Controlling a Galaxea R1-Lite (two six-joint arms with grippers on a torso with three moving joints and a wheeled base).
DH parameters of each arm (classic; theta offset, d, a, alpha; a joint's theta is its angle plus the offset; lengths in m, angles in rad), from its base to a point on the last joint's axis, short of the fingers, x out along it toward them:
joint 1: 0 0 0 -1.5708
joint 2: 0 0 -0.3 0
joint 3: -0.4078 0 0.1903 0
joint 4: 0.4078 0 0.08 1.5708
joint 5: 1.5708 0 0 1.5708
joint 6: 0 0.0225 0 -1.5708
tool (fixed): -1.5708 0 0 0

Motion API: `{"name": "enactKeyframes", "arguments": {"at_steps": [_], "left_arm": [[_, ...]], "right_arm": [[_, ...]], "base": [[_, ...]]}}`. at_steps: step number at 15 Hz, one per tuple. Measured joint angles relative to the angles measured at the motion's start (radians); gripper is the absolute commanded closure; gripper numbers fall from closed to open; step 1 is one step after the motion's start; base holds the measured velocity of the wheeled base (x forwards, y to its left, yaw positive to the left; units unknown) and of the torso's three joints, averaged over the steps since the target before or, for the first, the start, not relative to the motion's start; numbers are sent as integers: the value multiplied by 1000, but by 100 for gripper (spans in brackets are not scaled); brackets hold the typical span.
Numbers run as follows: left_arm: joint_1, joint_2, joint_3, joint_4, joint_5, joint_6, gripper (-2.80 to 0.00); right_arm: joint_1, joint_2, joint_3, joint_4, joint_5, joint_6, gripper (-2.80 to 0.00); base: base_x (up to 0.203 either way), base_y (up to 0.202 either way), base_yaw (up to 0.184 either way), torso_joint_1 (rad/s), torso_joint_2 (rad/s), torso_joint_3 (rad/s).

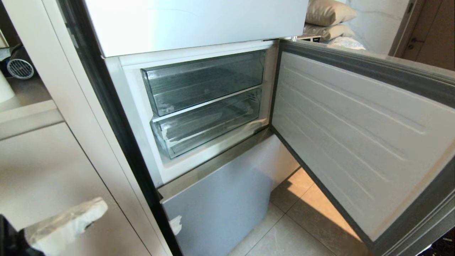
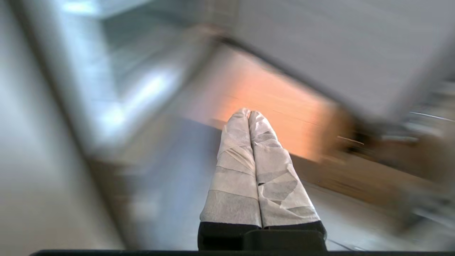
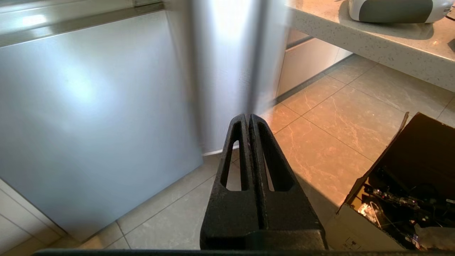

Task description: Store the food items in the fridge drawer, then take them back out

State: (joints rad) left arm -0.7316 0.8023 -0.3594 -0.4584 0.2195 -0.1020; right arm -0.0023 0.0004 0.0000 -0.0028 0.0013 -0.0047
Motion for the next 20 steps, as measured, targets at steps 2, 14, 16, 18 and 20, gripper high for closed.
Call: {"name": "enactKeyframes", "arguments": {"at_steps": [2, 14, 16, 18, 20], "left_arm": [[189, -66, 11, 11, 19, 77, 0], [744, -600, 277, 629, -224, 216, 0], [733, -655, 283, 629, -270, 255, 0], [726, -689, 286, 624, -294, 293, 0], [724, -740, 293, 612, -292, 301, 0]], "right_arm": [[0, 0, 0, 0, 0, 0, 0], [0, 0, 0, 0, 0, 0, 0], [0, 0, 0, 0, 0, -1, 0], [-1, 0, 0, 0, 0, -1, 0], [-1, 0, 0, 0, 0, -1, 0]], "base": [[0, 0, 0, 0, 0, 0], [0, 0, 0, 0, 0, 0], [0, 0, 0, 0, 0, 0], [0, 0, 0, 0, 0, 0], [0, 0, 0, 0, 0, 0]]}}
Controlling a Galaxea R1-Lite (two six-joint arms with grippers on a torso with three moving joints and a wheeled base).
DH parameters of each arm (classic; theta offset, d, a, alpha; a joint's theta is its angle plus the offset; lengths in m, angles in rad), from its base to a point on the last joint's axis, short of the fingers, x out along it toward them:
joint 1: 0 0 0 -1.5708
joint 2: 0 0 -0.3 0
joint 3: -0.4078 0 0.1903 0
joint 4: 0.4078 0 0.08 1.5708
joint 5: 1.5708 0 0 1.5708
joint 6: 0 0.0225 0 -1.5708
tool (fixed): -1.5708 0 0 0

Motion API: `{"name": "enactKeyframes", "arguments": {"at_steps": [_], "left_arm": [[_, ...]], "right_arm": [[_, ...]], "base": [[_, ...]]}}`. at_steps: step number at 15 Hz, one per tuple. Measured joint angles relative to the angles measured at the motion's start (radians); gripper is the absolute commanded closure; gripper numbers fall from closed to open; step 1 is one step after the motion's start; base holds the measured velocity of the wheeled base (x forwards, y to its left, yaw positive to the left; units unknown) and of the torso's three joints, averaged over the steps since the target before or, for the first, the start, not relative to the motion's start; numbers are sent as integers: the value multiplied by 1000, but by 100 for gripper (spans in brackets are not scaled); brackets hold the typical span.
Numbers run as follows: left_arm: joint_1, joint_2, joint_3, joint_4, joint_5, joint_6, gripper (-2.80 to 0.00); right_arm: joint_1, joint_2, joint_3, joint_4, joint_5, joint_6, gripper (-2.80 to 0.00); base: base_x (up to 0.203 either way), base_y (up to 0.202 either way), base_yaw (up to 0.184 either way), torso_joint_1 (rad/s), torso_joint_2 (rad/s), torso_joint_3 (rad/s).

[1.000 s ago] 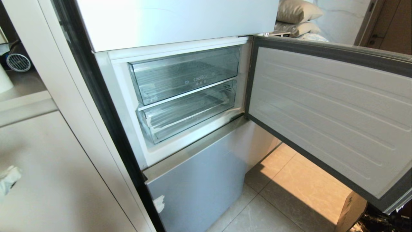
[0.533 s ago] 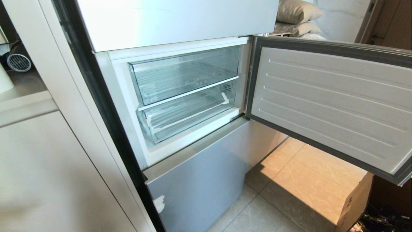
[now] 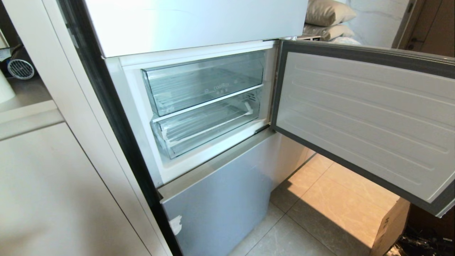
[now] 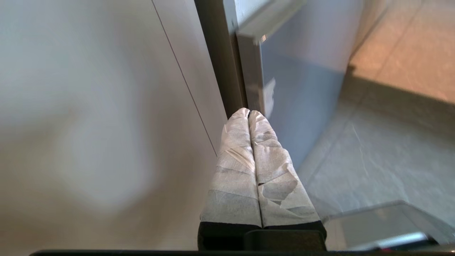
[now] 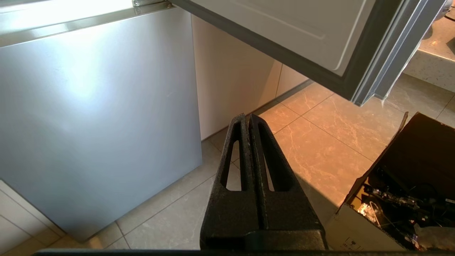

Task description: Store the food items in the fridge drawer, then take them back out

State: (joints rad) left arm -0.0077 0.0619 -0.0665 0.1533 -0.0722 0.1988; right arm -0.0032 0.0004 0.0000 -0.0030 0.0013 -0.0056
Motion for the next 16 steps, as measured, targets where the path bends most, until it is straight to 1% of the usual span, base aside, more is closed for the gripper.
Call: {"name": "enactKeyframes", "arguments": {"at_steps": [1, 2, 3, 4, 5, 7, 14, 16], "left_arm": [[0, -22, 12, -30, 13, -4, 0], [0, -35, 26, -65, 25, -30, 0], [0, -44, 32, -78, 37, -80, 0], [0, -50, 36, -85, 61, -147, 0], [0, -54, 38, -88, 76, -190, 0], [0, -58, 40, -89, 79, -202, 0], [0, -60, 41, -89, 79, -203, 0], [0, -60, 41, -88, 79, -203, 0]], "right_arm": [[0, 0, 0, 1, 0, 0, 0], [0, 0, 0, 0, 0, 0, 0], [0, 0, 0, 1, 0, 0, 0], [0, 0, 0, 0, 0, -1, 0], [0, 0, 0, 0, 0, 0, 0], [0, 0, 0, 0, 0, -4, 0], [0, 0, 0, 0, 0, -2, 0], [0, 0, 0, 0, 0, -3, 0]], "base": [[0, 0, 0, 0, 0, 0], [0, 0, 0, 0, 0, 0], [0, 0, 0, 0, 0, 0], [0, 0, 0, 0, 0, 0], [0, 0, 0, 0, 0, 0], [0, 0, 0, 0, 0, 0], [0, 0, 0, 0, 0, 0], [5, -7, 119, 7, 5, 5]]}}
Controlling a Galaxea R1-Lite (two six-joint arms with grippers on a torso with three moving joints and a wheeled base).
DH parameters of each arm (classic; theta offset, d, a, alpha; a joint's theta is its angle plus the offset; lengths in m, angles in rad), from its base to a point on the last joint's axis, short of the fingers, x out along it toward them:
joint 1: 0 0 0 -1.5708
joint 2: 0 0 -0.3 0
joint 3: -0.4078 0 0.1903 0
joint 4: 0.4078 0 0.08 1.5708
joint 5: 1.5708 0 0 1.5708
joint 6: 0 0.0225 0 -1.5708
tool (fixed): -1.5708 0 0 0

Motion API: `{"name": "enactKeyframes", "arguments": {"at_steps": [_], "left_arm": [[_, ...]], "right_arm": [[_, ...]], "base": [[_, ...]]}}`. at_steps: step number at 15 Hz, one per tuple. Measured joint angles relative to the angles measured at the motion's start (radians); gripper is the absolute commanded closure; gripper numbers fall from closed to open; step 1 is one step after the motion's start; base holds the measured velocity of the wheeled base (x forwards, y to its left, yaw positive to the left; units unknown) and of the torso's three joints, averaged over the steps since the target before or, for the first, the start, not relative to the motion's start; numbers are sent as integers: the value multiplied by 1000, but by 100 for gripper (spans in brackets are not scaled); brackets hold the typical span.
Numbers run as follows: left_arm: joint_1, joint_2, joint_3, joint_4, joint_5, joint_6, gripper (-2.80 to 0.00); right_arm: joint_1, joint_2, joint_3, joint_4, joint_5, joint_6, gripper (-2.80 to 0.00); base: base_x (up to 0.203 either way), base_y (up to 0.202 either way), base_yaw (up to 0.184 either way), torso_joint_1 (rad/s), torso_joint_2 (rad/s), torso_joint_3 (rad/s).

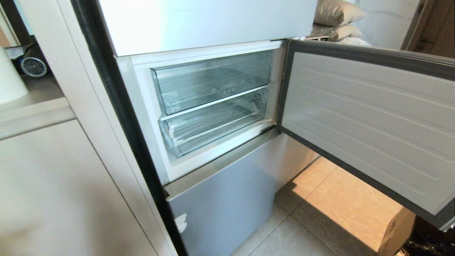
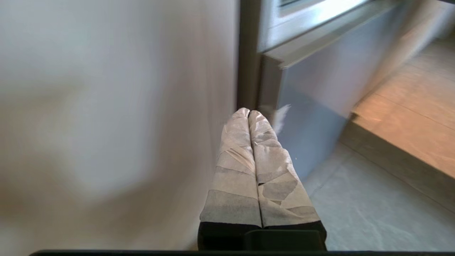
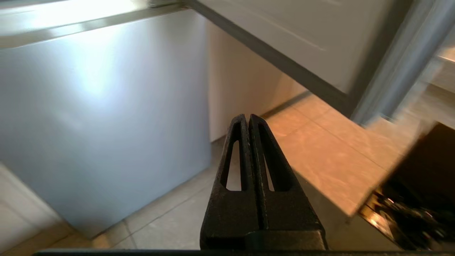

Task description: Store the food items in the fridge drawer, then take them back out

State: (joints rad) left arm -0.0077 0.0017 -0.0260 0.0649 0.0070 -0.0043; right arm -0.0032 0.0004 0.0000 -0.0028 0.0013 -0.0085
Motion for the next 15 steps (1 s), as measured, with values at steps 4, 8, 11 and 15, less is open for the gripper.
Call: {"name": "enactKeyframes", "arguments": {"at_steps": [4, 8, 11, 15], "left_arm": [[0, 0, 0, 0, 0, 0, 0], [0, 0, 0, 0, 0, 0, 0], [0, 0, 0, 1, 0, 0, 0], [0, 0, 0, 1, 0, 0, 0]], "right_arm": [[0, 0, 0, 0, 0, -6, 0], [0, 0, 0, -1, 0, 0, 0], [0, 0, 0, -1, 0, 0, 0], [0, 0, 0, 0, 0, 3, 0]], "base": [[2, -8, 174, 0, 5, 3], [2, -8, 177, 1, 1, 0], [2, -7, 177, 3, -1, 1], [2, -7, 146, 9, 2, 3]]}}
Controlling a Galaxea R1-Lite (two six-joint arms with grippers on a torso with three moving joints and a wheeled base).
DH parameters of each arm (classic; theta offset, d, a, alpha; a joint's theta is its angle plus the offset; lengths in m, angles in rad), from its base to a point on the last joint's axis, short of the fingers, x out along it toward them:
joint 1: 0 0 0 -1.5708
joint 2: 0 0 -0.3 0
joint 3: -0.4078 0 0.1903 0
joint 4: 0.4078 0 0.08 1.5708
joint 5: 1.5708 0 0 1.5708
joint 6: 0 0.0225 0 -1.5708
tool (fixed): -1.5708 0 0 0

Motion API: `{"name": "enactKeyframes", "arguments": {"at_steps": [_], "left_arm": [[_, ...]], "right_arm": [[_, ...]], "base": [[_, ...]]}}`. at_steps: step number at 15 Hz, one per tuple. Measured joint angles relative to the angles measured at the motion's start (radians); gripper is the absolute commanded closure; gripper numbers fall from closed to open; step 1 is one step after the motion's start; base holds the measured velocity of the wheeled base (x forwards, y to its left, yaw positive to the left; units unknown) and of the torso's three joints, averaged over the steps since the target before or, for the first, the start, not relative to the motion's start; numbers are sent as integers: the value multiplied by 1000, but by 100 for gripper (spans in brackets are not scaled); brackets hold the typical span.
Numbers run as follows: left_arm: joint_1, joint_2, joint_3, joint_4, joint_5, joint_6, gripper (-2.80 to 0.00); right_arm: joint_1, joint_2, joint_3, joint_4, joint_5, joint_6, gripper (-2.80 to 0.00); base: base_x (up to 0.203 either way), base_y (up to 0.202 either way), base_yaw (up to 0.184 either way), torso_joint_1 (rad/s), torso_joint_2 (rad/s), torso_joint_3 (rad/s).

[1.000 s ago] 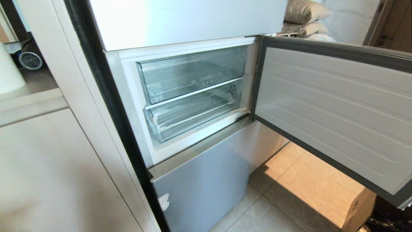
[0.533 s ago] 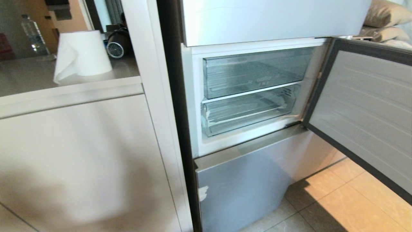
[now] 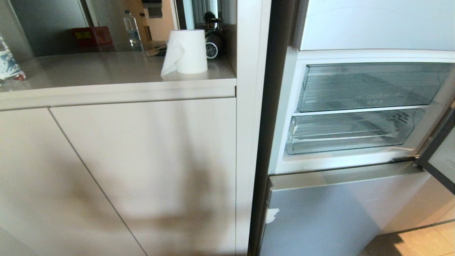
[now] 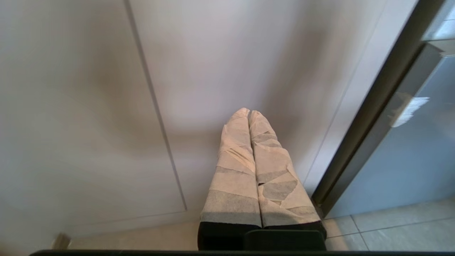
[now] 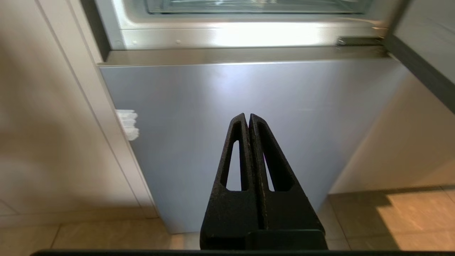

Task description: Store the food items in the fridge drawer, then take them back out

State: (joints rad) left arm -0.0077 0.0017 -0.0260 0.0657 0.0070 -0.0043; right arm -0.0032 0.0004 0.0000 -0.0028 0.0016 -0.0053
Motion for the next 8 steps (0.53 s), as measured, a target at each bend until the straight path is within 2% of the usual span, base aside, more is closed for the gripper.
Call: {"name": "enactKeyframes", "arguments": {"at_steps": [8], "left_arm": [[0, 0, 0, 0, 0, 0, 0]], "right_arm": [[0, 0, 0, 2, 3, -22, 0]], "base": [[0, 0, 0, 0, 0, 0]]}}
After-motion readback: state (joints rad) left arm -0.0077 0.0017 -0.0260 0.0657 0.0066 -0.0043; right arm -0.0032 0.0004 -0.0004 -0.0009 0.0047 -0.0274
